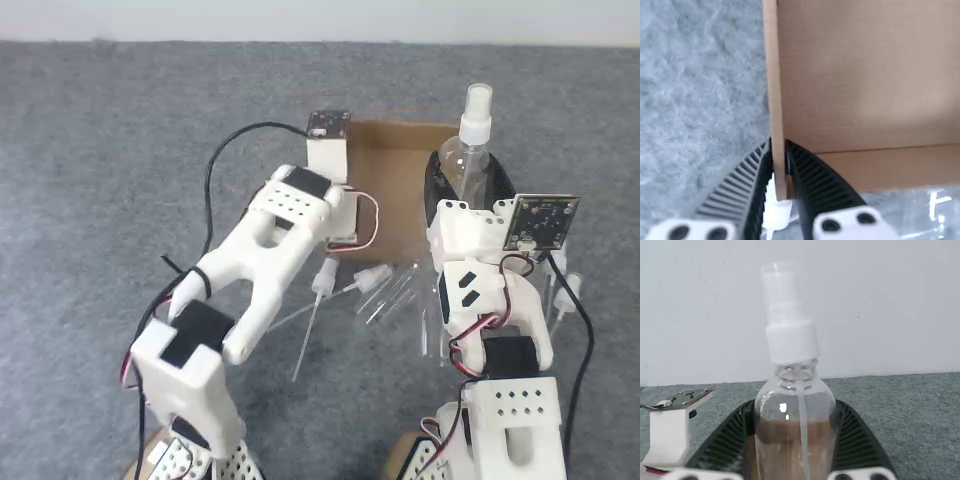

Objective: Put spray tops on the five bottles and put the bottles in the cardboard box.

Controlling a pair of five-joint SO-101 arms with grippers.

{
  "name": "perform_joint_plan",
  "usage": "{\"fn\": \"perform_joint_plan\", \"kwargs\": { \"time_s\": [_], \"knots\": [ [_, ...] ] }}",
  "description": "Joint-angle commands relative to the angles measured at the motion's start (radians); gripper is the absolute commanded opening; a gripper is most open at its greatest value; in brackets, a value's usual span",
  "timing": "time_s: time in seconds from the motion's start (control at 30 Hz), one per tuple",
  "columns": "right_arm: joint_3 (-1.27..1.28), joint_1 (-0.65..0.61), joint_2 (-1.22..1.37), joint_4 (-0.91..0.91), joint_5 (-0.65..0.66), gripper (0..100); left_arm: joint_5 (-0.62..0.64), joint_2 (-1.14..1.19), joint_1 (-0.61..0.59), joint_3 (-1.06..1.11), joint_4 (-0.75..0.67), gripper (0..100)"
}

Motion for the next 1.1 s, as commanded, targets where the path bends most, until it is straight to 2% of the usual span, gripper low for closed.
{"fn": "perform_joint_plan", "kwargs": {
  "time_s": [0.0, 0.1, 0.33, 0.5, 0.67, 0.8, 0.93, 1.07],
  "knots": [
    [-0.072, 0.010, 0.007, -0.001, -0.011, 0.6, -0.080, -0.072, -0.028, 0.030, -0.035, 11],
    [-0.072, 0.010, 0.007, 0.002, -0.011, 0.6, -0.137, -0.084, -0.066, 0.024, -0.041, 19],
    [-0.072, 0.010, 0.007, -0.002, -0.011, 0.6, -0.144, -0.169, -0.229, -0.099, -0.034, 19],
    [-0.071, 0.010, 0.008, -0.002, -0.011, 0.6, -0.178, -0.347, -0.264, -0.053, -0.014, 17],
    [-0.071, 0.010, 0.008, 0.001, -0.012, 0.6, -0.178, -0.597, -0.262, 0.143, -0.057, 16],
    [-0.060, 0.007, 0.008, -0.005, -0.012, 0.6, -0.178, -0.810, -0.264, 0.386, -0.158, 16],
    [-0.049, -0.059, 0.008, -0.002, -0.012, 0.6, -0.180, -1.019, -0.264, 0.645, -0.313, 16],
    [-0.026, -0.107, 0.008, -0.005, -0.008, 0.6, -0.180, -1.186, -0.264, 0.901, -0.552, 16]
  ]
}}
